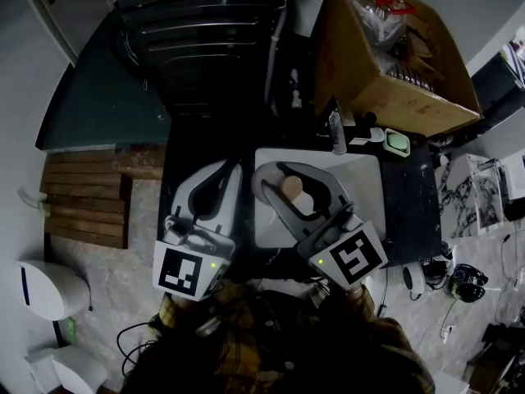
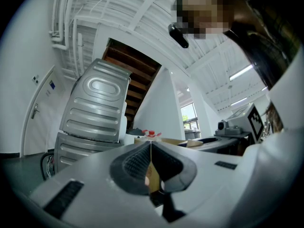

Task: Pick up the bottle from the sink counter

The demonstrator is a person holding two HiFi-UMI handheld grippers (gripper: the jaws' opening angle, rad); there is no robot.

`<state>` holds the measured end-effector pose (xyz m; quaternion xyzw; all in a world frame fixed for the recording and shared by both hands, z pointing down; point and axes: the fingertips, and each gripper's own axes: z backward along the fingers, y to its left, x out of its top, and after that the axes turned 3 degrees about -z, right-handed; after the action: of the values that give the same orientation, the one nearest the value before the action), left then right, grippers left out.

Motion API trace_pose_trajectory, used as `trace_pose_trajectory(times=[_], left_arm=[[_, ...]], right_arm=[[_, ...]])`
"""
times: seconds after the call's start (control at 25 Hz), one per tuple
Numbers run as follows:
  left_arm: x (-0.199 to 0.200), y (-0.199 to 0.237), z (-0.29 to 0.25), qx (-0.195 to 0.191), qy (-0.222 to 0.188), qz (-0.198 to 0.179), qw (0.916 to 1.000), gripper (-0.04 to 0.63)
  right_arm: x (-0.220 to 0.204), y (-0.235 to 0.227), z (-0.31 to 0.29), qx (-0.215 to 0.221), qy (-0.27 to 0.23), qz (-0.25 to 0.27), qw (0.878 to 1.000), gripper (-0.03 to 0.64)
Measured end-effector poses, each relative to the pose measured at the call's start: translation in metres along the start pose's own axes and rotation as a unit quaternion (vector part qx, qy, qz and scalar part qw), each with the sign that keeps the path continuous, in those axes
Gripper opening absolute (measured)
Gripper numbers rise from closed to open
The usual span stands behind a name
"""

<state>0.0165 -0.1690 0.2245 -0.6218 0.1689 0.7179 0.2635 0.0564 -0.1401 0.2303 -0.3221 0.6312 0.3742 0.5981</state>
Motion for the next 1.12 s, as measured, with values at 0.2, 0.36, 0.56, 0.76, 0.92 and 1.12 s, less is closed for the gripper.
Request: trace_pose_trajectory(times=[0.2,0.36,0.56,0.76,0.92,1.12], left_arm=[[-0.0007,0.0025,0.0017,0.002,-0.007,-0.011,0.9999,0.021],[-0.0015,0.0046,0.0024,0.007,-0.006,-0.006,0.9999,0.021],[0.0028,0.0081,0.0031,0.012,-0.022,-0.01,0.9996,0.021],[-0.0006,0.0096,0.0039,0.015,-0.016,-0.011,0.9997,0.021],[-0.0043,0.0098,0.0041,0.017,-0.004,-0.006,0.9998,0.021],[-0.0043,0.0094,0.004,0.017,-0.005,-0.009,0.9998,0.021]], right_arm=[[0.0,0.0022,-0.0022,0.004,0.0,0.001,1.0,0.129],[-0.0004,0.0022,-0.0044,0.005,-0.001,0.004,1.0,0.129],[-0.0024,0.003,-0.0063,0.007,0.002,0.003,1.0,0.129],[-0.0028,0.0028,-0.0073,0.01,0.002,0.003,1.0,0.129],[-0.004,0.002,-0.0077,0.01,0.004,0.003,1.0,0.129],[-0.0039,0.0016,-0.0078,0.012,0.003,0.001,1.0,0.129]])
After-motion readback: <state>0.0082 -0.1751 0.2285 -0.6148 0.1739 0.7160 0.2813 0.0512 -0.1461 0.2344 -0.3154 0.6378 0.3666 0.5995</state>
